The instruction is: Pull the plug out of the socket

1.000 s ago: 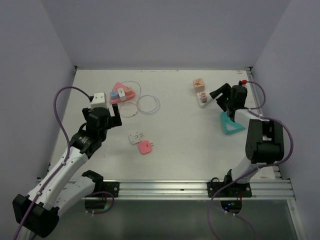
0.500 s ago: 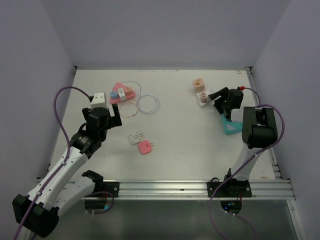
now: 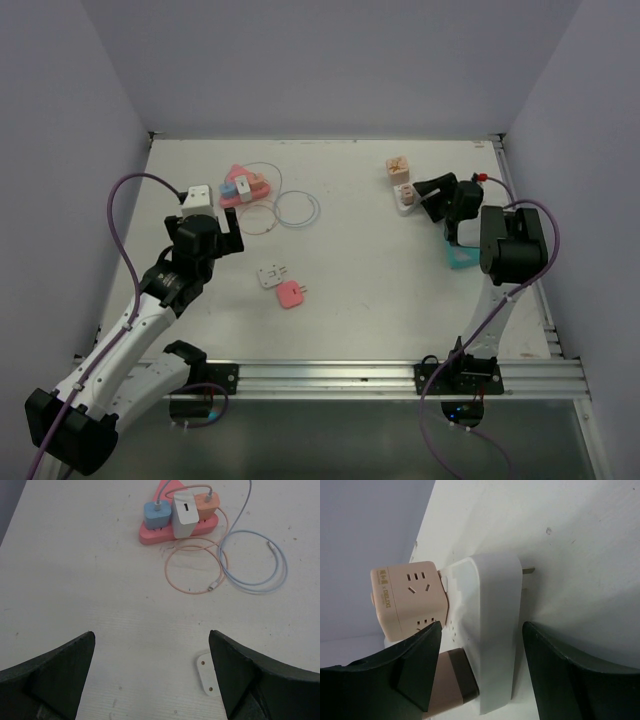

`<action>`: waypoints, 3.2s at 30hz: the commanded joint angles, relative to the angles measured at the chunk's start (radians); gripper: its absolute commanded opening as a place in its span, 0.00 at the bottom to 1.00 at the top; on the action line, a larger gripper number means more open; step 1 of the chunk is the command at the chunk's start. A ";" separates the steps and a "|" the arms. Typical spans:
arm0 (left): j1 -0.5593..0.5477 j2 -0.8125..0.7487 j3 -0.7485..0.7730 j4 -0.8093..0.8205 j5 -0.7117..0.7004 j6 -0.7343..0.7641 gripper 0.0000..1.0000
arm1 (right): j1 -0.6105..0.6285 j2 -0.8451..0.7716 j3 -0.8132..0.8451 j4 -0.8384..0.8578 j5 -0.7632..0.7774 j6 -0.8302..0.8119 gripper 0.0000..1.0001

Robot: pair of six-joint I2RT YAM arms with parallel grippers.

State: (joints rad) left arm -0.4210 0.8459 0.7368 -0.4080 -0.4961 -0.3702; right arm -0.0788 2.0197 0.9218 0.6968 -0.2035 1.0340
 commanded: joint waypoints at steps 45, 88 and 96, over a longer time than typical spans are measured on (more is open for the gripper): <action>0.005 0.061 0.038 0.083 0.393 -0.188 0.99 | 0.132 -0.485 -0.244 -0.013 -0.200 -0.307 0.00; -0.401 0.544 -0.033 0.699 0.476 -0.878 0.44 | 0.780 -0.969 -0.379 -0.362 0.426 -0.454 0.00; -0.401 0.503 -0.083 0.724 0.470 -0.911 0.00 | 0.787 -0.975 -0.405 -0.336 0.453 -0.451 0.00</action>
State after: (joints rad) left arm -0.8154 1.3876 0.6704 0.2546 -0.0071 -1.2648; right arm 0.7021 1.0855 0.5125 0.2401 0.1955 0.5743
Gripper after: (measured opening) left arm 0.318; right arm 0.381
